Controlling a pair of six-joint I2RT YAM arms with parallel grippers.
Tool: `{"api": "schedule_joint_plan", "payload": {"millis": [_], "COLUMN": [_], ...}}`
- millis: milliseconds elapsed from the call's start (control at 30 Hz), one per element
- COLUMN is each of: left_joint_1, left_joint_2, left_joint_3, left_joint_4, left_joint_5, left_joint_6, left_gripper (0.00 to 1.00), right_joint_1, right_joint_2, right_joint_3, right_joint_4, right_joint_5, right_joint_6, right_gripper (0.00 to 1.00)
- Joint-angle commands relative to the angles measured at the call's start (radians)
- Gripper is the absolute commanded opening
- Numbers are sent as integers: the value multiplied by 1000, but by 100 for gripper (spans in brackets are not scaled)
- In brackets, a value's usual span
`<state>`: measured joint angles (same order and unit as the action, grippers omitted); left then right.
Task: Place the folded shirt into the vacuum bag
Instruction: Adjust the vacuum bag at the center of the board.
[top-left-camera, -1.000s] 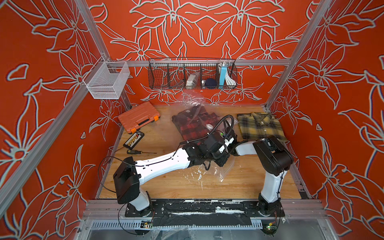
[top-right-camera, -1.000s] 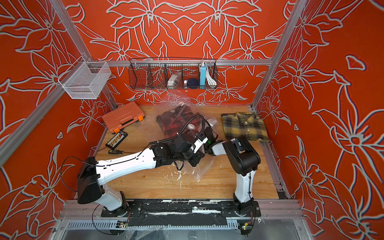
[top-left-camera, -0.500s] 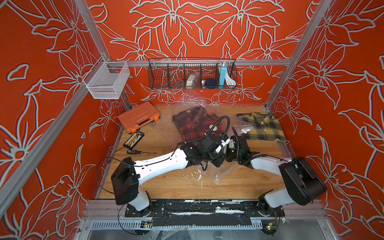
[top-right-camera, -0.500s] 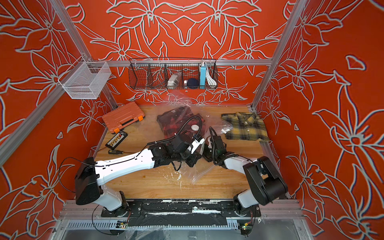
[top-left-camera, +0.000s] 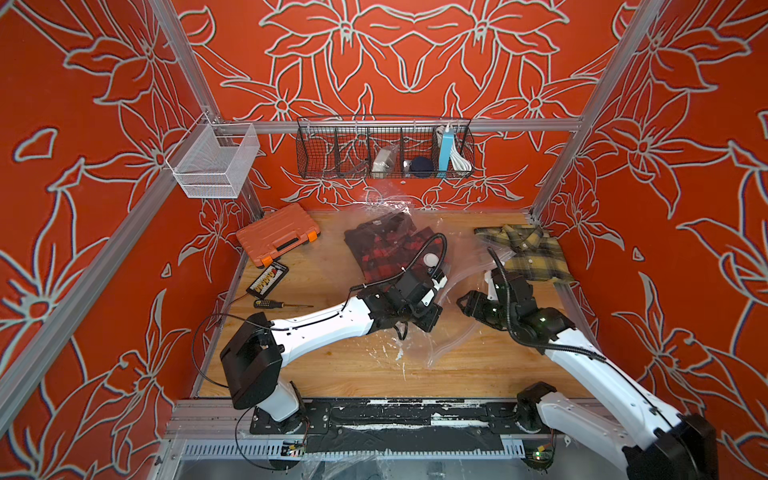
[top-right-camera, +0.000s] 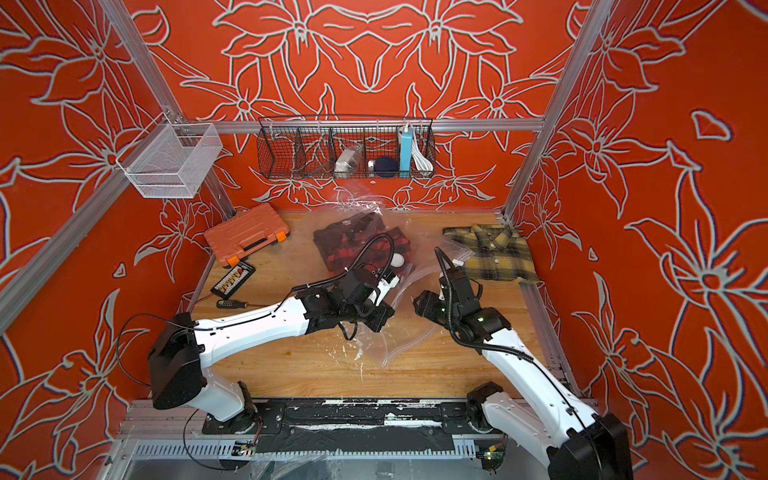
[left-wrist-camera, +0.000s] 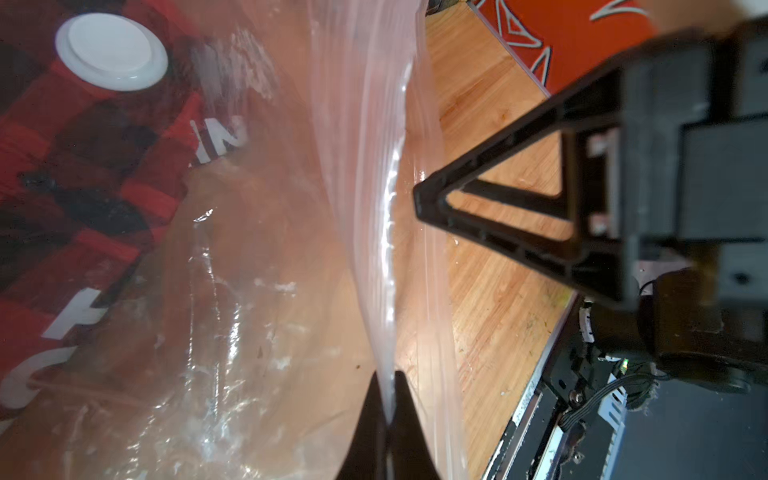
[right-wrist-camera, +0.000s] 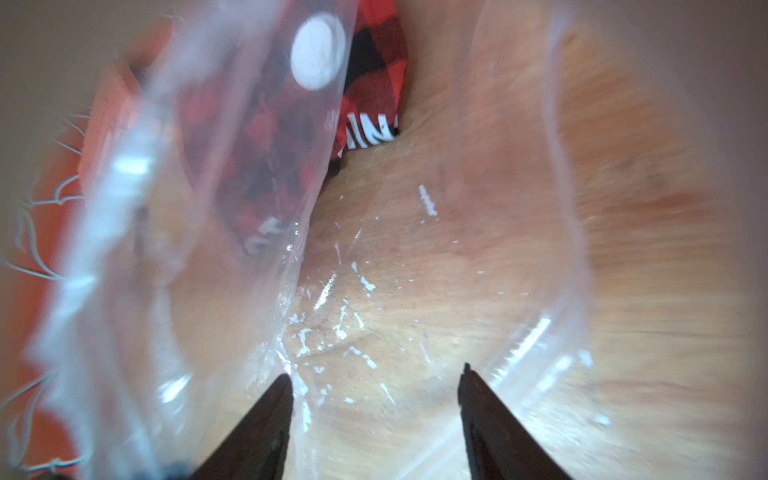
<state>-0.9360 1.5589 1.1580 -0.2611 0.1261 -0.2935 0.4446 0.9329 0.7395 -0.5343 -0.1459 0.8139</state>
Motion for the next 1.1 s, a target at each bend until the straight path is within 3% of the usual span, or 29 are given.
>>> {"api": "schedule_joint_plan", "payload": {"millis": [0, 100, 233, 300, 500, 767, 900, 1067], "left_joint_1": [-23, -63, -69, -67, 31, 150, 175, 208], "left_joint_2": [10, 25, -11, -61, -167, -111, -137, -218], "left_joint_3": [-25, -62, -158, -196, -288, -267, -273, -300], "left_joint_4": [31, 63, 133, 148, 184, 145, 117, 80], "left_joint_5": [53, 88, 141, 130, 75, -49, -79, -114], "left_joint_6": [-18, -35, -117, -139, -220, -232, -230, -210], "left_gripper": [1, 11, 43, 50, 53, 53, 53, 53], "right_joint_1": [-4, -7, -7, -7, -7, -9, -2, 56], "right_joint_2": [12, 127, 320, 405, 646, 922, 1019, 1002], "right_joint_3": [148, 285, 413, 442, 536, 641, 640, 455], "right_joint_4": [-196, -237, -234, -205, -116, 0, 8, 170], "right_joint_5": [143, 157, 131, 128, 142, 203, 92, -89], "right_joint_6": [-166, -281, -364, -375, -400, -376, -328, -197], "right_gripper": [66, 67, 68, 68, 64, 63, 62, 59]}}
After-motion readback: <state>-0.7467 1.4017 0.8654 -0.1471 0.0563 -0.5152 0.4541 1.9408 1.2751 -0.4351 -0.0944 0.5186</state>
